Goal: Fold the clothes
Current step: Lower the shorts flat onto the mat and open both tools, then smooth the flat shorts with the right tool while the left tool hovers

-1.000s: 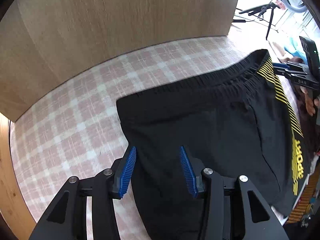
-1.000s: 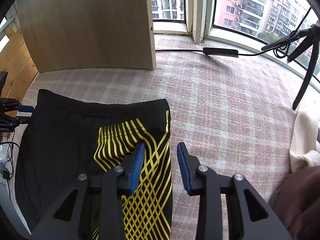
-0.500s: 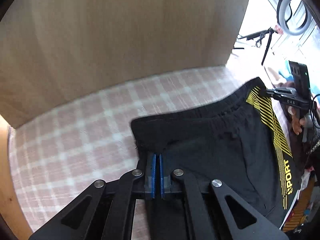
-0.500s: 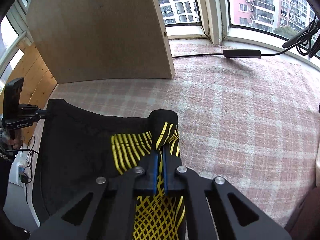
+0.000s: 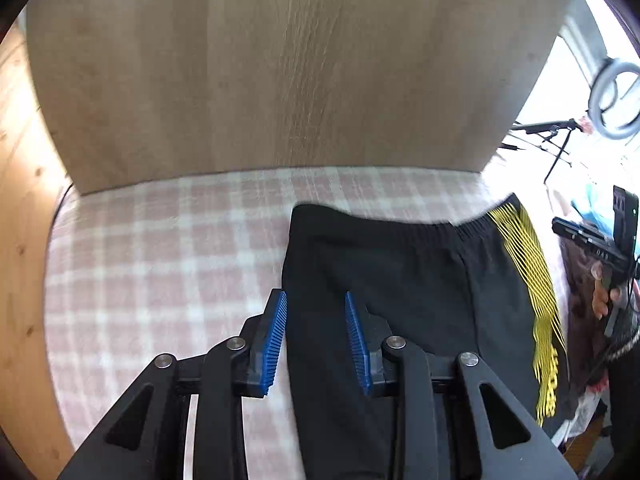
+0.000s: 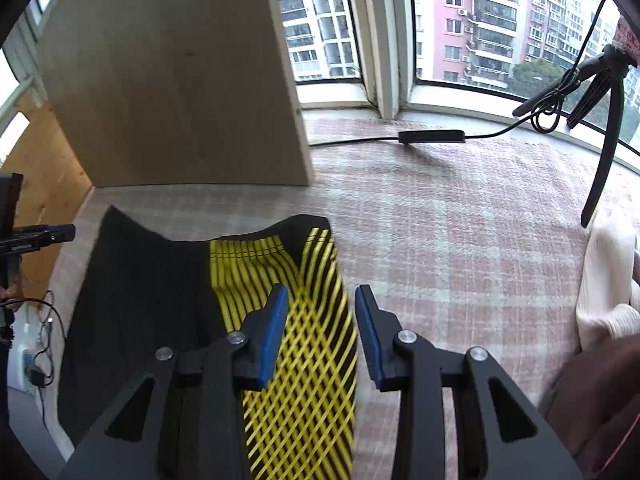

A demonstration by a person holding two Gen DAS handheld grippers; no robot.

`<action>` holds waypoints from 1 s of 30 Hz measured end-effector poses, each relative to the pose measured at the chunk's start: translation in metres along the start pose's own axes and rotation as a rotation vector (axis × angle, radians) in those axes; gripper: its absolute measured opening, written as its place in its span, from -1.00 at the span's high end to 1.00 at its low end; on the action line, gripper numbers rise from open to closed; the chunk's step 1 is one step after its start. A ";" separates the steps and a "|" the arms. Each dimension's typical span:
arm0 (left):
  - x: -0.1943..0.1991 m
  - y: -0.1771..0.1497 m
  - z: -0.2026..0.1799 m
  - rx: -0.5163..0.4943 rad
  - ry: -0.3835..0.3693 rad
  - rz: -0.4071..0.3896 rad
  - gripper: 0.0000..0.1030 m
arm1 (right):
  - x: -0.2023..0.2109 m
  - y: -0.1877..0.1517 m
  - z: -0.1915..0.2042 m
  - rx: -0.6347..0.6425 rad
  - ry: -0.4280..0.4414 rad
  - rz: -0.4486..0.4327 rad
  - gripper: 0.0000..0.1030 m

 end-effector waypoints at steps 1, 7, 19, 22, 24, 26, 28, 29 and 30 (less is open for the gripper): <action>0.013 -0.013 -0.001 0.003 -0.005 -0.002 0.38 | 0.013 -0.007 0.009 0.000 0.045 0.003 0.33; 0.076 -0.104 -0.025 0.007 0.028 0.037 0.29 | 0.087 -0.092 0.090 0.145 0.213 0.063 0.33; 0.073 -0.239 -0.083 -0.079 -0.032 0.148 -0.17 | 0.127 -0.260 0.180 0.149 0.440 0.249 -0.27; 0.058 -0.248 -0.088 -0.092 -0.061 0.161 -0.17 | 0.086 -0.308 0.203 0.200 0.377 0.317 -0.27; 0.048 -0.254 -0.092 -0.101 -0.080 0.168 -0.15 | 0.070 -0.326 0.214 0.275 0.314 0.315 -0.27; 0.038 -0.259 -0.095 -0.109 -0.099 0.175 -0.15 | 0.056 -0.342 0.225 0.353 0.257 0.312 -0.27; 0.028 -0.265 -0.098 -0.118 -0.118 0.183 -0.07 | 0.049 -0.353 0.235 0.442 0.217 0.284 -0.27; 0.026 -0.264 -0.100 -0.122 -0.125 0.174 0.03 | 0.047 -0.357 0.240 0.488 0.199 0.265 -0.27; 0.031 -0.260 -0.100 -0.122 -0.131 0.165 0.25 | 0.045 -0.360 0.245 0.534 0.185 0.243 -0.27</action>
Point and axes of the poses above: each gripper's, at about its wrist camera, not at the fingertips, and x roughly against the way its jaws point, z to its left, y to its top, the point moved 6 cm from there along -x, roughly the way its jaws point, and after that the axes turned 11 degrees about -x, right-handed, at the moved point
